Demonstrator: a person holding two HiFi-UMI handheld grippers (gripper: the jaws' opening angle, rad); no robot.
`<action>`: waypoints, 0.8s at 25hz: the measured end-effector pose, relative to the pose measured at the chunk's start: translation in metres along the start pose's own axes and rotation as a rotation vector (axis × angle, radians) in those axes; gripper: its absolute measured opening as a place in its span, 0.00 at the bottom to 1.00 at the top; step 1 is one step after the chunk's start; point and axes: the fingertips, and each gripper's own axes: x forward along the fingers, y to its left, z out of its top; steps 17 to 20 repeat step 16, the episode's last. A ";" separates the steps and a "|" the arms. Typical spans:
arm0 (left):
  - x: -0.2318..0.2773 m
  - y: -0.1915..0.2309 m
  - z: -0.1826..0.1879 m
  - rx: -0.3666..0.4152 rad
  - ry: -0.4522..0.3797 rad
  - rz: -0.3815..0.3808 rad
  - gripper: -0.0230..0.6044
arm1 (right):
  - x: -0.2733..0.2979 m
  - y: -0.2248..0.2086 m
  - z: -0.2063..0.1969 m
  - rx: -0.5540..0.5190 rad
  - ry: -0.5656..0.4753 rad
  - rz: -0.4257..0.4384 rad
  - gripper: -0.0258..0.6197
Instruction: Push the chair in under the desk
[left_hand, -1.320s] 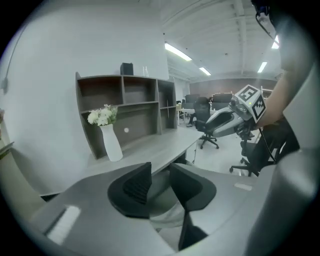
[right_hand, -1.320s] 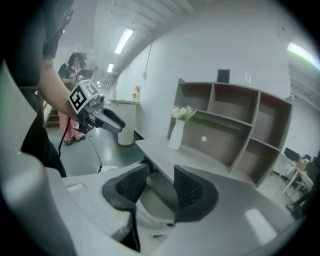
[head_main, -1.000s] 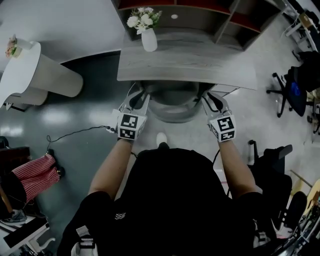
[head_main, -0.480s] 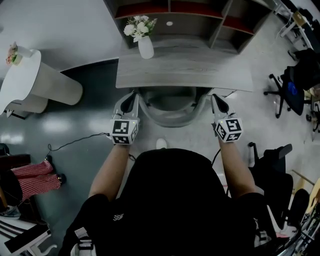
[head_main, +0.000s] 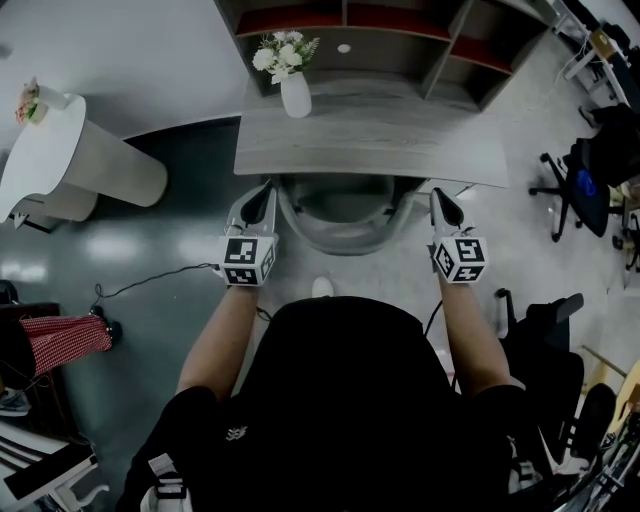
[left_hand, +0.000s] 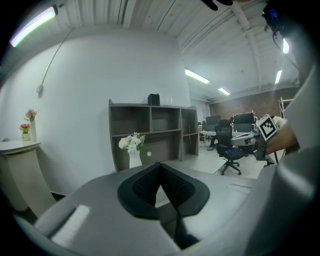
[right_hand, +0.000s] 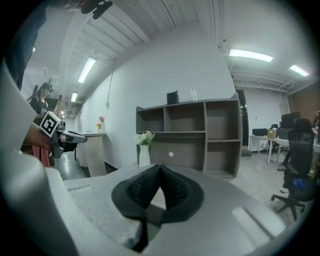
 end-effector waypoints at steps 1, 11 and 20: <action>0.000 -0.001 0.001 0.003 0.000 0.000 0.05 | 0.000 0.000 0.000 0.001 0.000 0.001 0.04; -0.006 -0.006 0.006 0.017 -0.005 0.009 0.05 | -0.003 -0.002 0.001 -0.005 0.006 0.012 0.04; -0.008 -0.010 0.005 0.023 -0.005 0.007 0.05 | -0.003 -0.003 0.000 -0.008 0.007 0.016 0.04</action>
